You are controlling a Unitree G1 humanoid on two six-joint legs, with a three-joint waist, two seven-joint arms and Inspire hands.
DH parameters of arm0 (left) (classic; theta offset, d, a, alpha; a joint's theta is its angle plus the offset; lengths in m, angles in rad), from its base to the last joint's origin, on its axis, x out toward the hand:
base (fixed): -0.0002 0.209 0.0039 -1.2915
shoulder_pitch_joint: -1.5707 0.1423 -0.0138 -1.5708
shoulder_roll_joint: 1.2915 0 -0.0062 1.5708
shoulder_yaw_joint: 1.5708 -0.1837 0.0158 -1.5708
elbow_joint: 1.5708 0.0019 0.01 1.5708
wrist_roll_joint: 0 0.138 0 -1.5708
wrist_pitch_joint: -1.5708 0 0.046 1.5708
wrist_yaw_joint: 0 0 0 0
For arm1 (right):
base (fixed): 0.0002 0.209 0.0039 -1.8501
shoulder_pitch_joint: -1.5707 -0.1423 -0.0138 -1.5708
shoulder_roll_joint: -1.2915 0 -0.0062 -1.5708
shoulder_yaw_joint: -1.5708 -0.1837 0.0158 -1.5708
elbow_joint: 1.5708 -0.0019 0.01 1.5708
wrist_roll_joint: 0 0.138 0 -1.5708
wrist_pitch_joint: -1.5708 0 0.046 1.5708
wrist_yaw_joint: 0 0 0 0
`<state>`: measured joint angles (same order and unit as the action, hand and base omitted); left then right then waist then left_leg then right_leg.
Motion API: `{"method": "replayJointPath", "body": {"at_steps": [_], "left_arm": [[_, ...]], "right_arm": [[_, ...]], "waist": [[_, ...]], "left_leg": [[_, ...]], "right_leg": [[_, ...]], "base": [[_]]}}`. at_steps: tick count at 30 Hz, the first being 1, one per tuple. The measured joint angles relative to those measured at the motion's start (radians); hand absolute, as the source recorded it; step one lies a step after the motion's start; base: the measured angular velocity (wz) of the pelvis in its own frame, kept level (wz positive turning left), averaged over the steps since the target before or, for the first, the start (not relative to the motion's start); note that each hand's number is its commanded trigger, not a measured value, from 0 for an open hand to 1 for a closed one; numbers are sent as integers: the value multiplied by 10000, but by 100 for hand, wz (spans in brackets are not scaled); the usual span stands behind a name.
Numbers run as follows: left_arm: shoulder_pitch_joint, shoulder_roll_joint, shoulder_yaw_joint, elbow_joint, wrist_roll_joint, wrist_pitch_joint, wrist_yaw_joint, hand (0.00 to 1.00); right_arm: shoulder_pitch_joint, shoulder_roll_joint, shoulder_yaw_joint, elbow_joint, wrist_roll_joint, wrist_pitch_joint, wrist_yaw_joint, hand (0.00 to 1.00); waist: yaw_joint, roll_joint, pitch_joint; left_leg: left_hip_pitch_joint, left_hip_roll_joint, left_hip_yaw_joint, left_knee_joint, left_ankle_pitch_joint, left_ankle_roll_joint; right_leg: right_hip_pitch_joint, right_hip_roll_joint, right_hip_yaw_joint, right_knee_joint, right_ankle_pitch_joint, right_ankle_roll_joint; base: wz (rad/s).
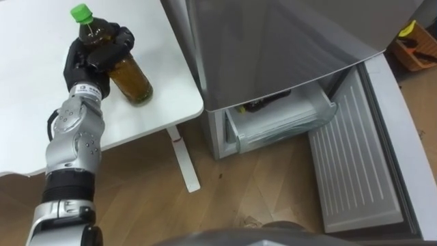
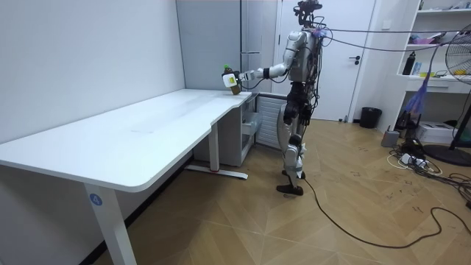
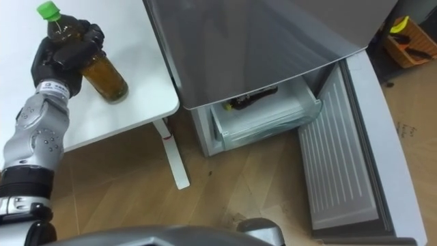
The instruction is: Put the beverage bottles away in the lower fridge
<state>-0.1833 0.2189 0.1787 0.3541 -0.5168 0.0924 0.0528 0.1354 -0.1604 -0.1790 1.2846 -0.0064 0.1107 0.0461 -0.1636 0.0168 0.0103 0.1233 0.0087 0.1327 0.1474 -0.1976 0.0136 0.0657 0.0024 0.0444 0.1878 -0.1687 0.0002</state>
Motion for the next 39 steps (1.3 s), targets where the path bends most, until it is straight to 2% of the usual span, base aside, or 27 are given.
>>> {"method": "replayJointPath", "body": {"at_steps": [3,9,11,13,17,23,28,31,35,39], "left_arm": [[0,0,-1,-30,26,36,-136,100],[0,0,-193,-116,102,57,-172,100],[1,0,-259,-278,91,182,-177,100],[0,-3,-380,-650,65,319,-196,100],[1,-4,-527,-1127,3,323,-306,100],[65,-99,-864,-2081,609,400,-524,100],[677,-237,-964,-2831,571,397,-1172,100],[1103,-361,-1040,-2847,574,398,-1441,100],[1530,-413,-1038,-2887,574,400,-1738,100],[2294,-471,-1179,-3561,598,396,-1808,100]], "right_arm": [[2,0,0,17,-14,2,16,0],[-163,0,-1,25,-265,-2,174,0],[-213,3,0,2,-357,-3,232,0],[-300,4,3,2,-361,2,224,0],[-383,5,25,7,-362,-2,192,0],[-409,6,70,-31,-364,-8,-22,0],[-476,13,140,-31,194,-83,-22,0],[-538,28,223,0,650,-248,-29,0],[-557,62,219,2,765,-279,-25,0],[-552,55,575,-33,1027,-285,-107,0]], "waist": [[-8,21,-29],[-32,16,-33],[-25,3,-34],[-14,-28,-52],[-7,-61,-66],[91,-87,-58],[350,-89,-57],[380,-101,-49],[528,-169,-63],[772,-190,-71]], "left_leg": [[-60,-1,-4,20,1,1],[-78,-1,-2,46,1,1],[-103,-1,-14,46,1,1],[-186,0,-37,54,2,1],[-288,1,-74,146,3,2],[-413,-7,-290,175,4,0],[-410,-12,-375,195,4,0],[-434,-48,-528,233,6,2],[-577,-61,-665,358,5,2],[-616,-62,-839,404,6,0]], "right_leg": [[-8,-5,-14,16,0,0],[-8,-9,-21,21,0,0],[-17,-9,-29,14,0,0],[-86,-9,-48,7,0,0],[-124,-17,-74,1,3,-5],[-133,-39,-289,-42,4,-7],[-117,-59,-390,-36,5,-9],[-82,-105,-576,-58,-3,-13],[3,-130,-776,-183,-10,-27],[46,-134,-932,-175,-9,-37]], "base": [[0],[0],[0],[3],[2],[10],[3],[14],[16],[12]]}}
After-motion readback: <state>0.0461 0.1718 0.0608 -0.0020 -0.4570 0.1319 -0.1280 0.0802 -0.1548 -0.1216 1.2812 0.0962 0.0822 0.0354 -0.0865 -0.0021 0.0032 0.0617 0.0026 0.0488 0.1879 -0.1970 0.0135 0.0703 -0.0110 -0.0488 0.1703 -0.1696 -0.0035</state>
